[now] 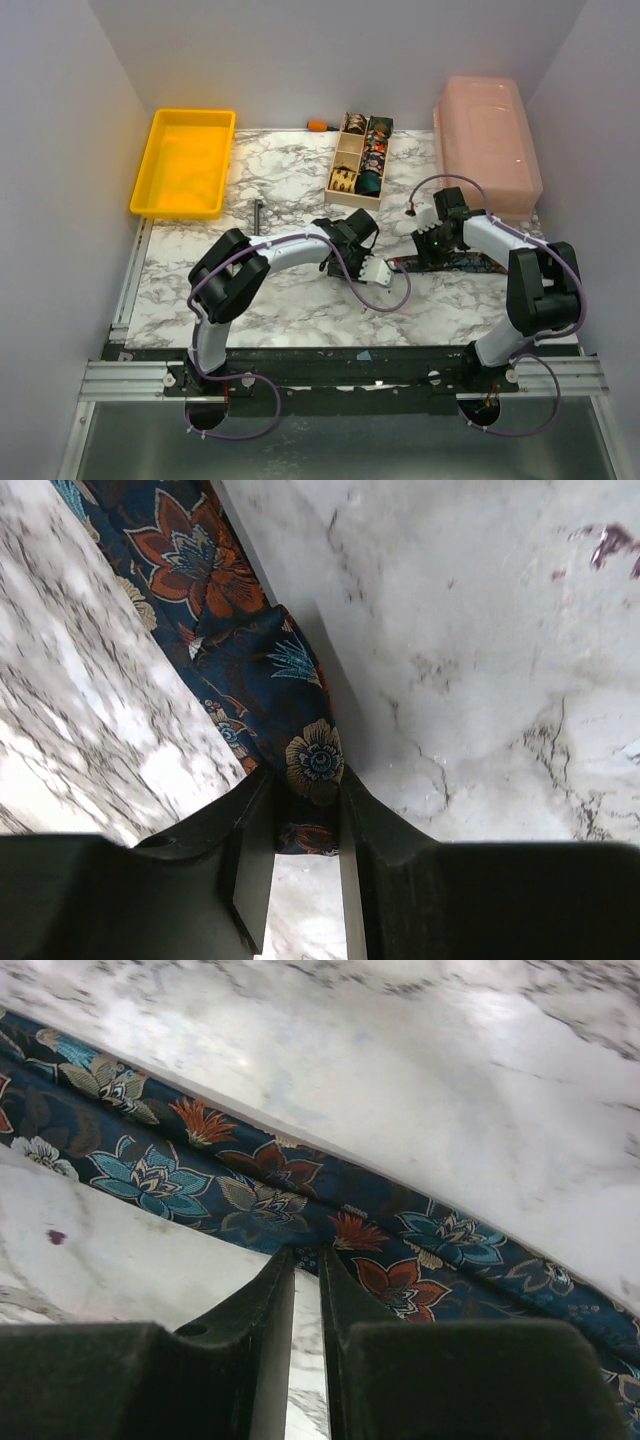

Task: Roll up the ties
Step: Roll the tie at the center of the board.

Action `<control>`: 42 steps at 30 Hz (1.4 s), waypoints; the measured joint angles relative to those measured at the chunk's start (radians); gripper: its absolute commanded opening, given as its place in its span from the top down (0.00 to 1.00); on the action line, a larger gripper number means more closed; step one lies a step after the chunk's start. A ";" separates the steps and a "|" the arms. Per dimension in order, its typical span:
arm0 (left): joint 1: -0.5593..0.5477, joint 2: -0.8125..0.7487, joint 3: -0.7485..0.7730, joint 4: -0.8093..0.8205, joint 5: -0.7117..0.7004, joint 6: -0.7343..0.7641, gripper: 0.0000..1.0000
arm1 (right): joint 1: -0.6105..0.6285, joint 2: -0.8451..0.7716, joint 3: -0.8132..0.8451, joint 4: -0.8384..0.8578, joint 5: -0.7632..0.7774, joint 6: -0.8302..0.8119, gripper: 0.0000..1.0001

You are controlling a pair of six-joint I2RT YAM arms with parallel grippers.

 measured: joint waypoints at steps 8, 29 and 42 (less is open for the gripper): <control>-0.056 0.057 0.088 0.002 0.008 -0.018 0.71 | -0.130 -0.026 -0.023 0.007 0.019 -0.112 0.82; -0.054 0.080 0.108 0.032 0.034 -0.140 0.71 | -0.158 0.015 0.151 -0.214 -0.503 0.023 0.49; -0.036 0.080 0.107 0.043 0.047 -0.175 0.71 | -0.049 0.145 0.097 -0.062 -0.653 0.237 0.47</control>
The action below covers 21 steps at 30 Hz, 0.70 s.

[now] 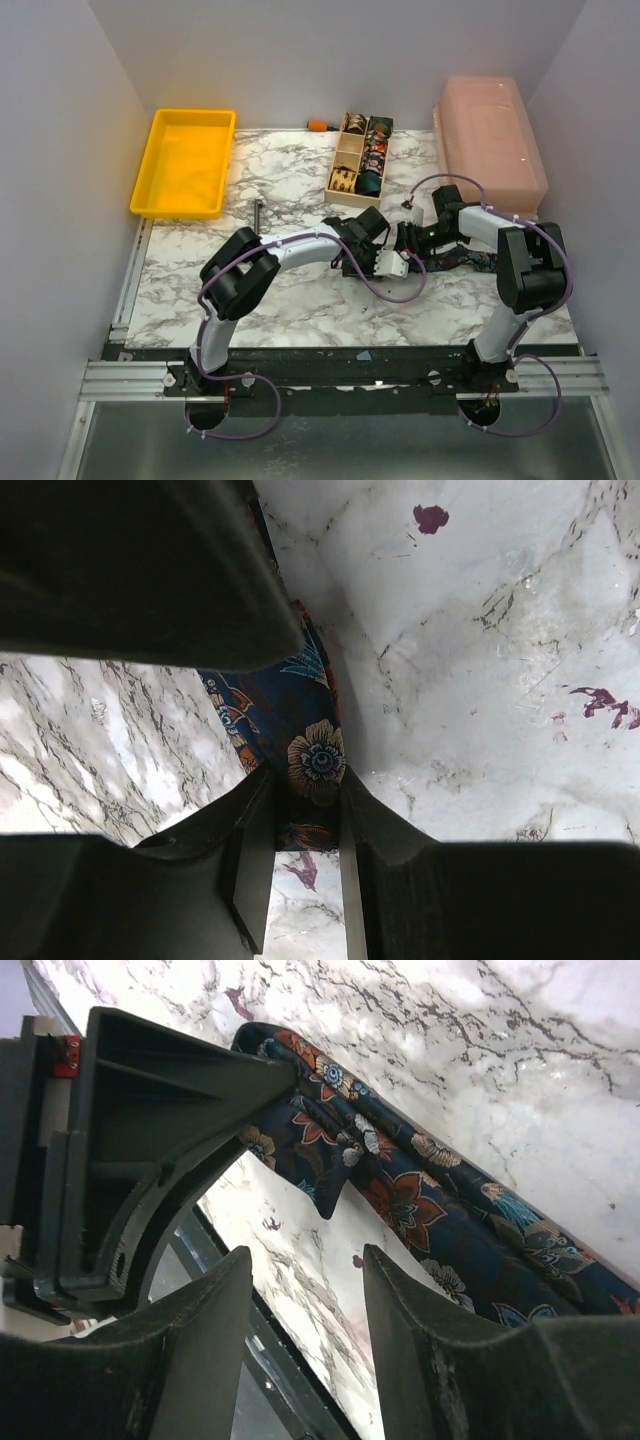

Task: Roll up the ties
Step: Roll the tie at the center of the board.

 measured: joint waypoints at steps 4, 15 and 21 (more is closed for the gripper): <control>0.002 -0.001 -0.004 0.005 0.003 -0.002 0.71 | 0.008 0.000 -0.033 0.045 0.000 0.036 0.46; 0.006 -0.008 -0.019 0.023 0.007 -0.005 0.71 | 0.051 0.016 -0.075 0.224 0.002 0.180 0.57; 0.008 -0.008 -0.019 0.024 0.008 -0.006 0.71 | 0.068 0.038 -0.076 0.258 0.002 0.207 0.57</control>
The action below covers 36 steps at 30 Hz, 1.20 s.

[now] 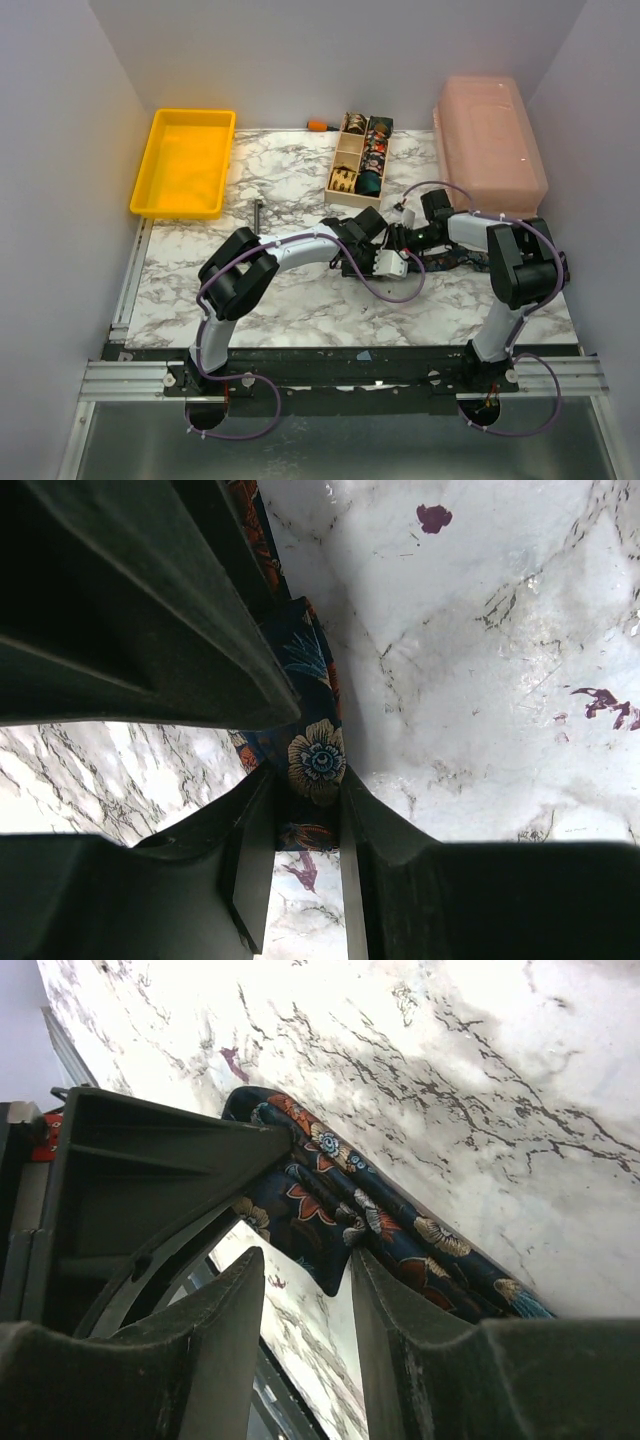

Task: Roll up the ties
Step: Roll the tie at the center of the board.

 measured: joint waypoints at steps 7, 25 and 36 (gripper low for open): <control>0.005 0.000 0.000 0.000 0.007 -0.002 0.69 | 0.005 0.042 0.000 0.008 0.005 0.001 0.95; 0.106 -0.105 -0.050 0.095 0.167 -0.143 0.24 | 0.009 0.047 0.032 0.006 0.018 0.007 1.00; 0.095 -0.026 0.006 0.133 0.227 -0.253 0.31 | 0.010 0.063 0.032 0.008 0.039 0.007 0.99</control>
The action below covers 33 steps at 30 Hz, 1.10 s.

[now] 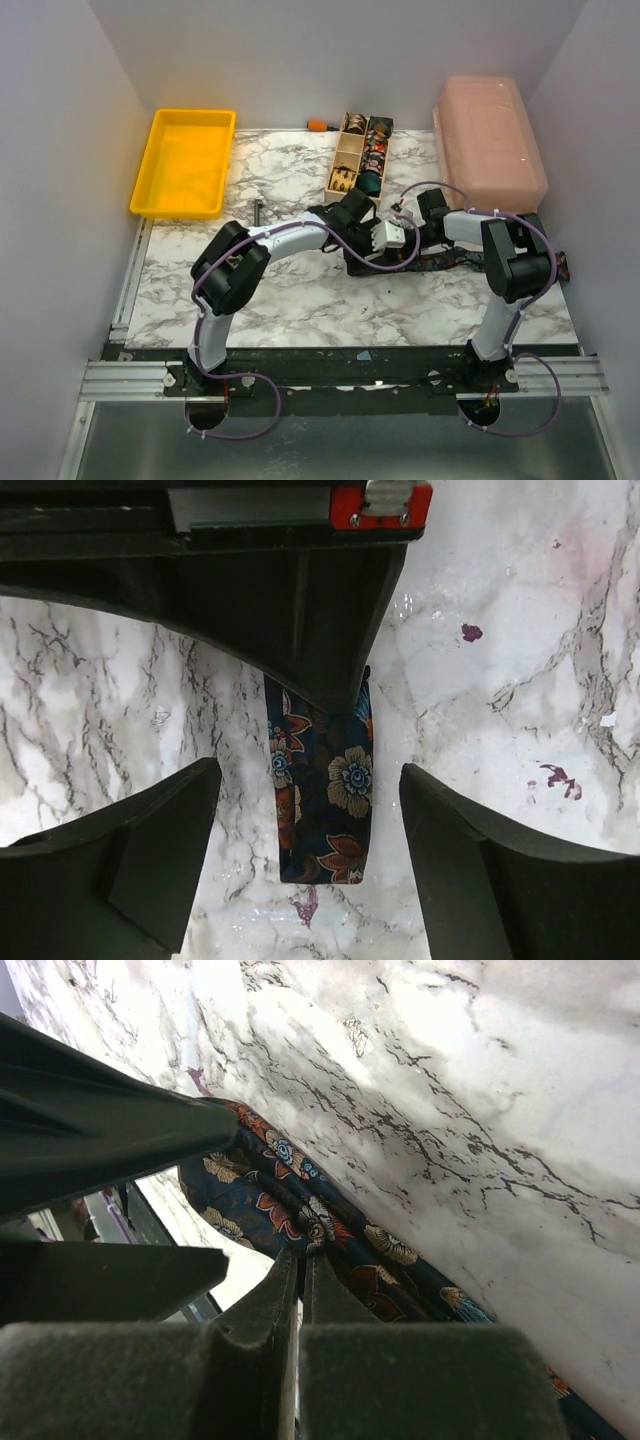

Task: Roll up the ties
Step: Roll the tie at the center of the board.

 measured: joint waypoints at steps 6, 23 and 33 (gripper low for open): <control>-0.006 0.050 -0.012 0.006 0.001 -0.014 0.54 | 0.000 0.000 0.000 0.000 -0.001 0.005 1.00; 0.044 -0.079 -0.234 0.181 0.037 -0.142 0.28 | 0.018 0.026 0.016 -0.002 0.022 0.011 1.00; 0.223 -0.242 -0.459 0.506 0.198 -0.762 0.30 | 0.018 0.034 0.024 -0.011 0.023 0.011 0.99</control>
